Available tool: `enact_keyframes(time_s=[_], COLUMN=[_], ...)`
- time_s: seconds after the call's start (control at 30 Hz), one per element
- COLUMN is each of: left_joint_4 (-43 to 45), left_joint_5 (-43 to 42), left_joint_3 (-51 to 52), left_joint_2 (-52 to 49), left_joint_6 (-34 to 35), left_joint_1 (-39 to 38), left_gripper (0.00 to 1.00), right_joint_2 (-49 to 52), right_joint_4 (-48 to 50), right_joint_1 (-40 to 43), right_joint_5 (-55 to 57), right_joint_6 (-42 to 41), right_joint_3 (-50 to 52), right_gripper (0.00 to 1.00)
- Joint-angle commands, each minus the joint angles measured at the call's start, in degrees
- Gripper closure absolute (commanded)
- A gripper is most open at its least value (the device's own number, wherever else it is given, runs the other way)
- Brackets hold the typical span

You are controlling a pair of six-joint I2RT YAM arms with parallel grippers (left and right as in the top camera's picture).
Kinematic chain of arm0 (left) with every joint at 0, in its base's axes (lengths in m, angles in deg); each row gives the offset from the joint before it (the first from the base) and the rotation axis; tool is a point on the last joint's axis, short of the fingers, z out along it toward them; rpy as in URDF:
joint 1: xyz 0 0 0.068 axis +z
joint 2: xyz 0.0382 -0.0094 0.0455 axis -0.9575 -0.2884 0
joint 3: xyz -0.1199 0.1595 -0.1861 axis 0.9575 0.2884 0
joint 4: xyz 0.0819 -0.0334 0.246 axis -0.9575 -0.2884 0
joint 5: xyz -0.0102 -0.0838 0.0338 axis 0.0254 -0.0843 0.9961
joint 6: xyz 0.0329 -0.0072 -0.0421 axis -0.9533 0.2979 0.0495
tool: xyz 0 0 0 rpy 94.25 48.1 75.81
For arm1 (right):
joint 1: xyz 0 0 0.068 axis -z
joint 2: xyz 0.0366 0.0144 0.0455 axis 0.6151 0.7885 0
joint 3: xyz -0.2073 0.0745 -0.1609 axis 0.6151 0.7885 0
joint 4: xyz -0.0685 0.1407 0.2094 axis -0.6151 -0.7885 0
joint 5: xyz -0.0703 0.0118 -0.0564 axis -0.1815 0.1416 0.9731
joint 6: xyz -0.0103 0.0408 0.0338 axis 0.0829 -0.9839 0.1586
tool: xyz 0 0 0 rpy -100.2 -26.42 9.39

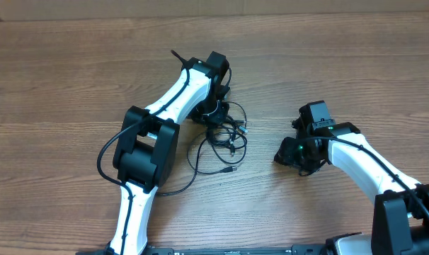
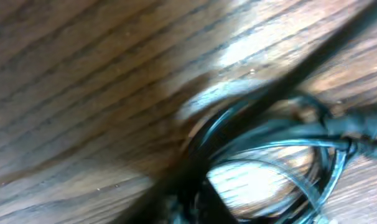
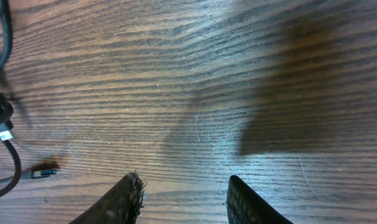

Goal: Untangle cables

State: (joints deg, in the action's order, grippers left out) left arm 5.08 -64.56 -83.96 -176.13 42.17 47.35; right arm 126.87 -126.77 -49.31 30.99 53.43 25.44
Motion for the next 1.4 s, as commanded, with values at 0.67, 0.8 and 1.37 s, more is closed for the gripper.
enact_keyframes(time_s=[0.67,0.8,1.37], left_joint_4=[0.79,0.7,0.76], left_joint_5=[-1.29,-1.33,-27.36], left_joint_3=[-4.59,-4.59,-4.55], left_joint_2=[17.97,21.64,23.41], left_joint_6=[-0.28,-0.28,1.07], left_joint_1=[3.17,3.15,3.17], left_gripper=[0.96,0.96,0.96], right_joint_2=[0.04,-0.96,-8.5], right_joint_4=[-0.57,-2.43,-4.63], right_joint_1=[-0.15,-0.15,-2.89], right_joint_5=[-3.43,-7.87,-20.55], right_joint_6=[0.48,0.94,3.13], right_joint_3=[-1.07,-5.84,-17.88], right_gripper=[0.6,0.56,0.51])
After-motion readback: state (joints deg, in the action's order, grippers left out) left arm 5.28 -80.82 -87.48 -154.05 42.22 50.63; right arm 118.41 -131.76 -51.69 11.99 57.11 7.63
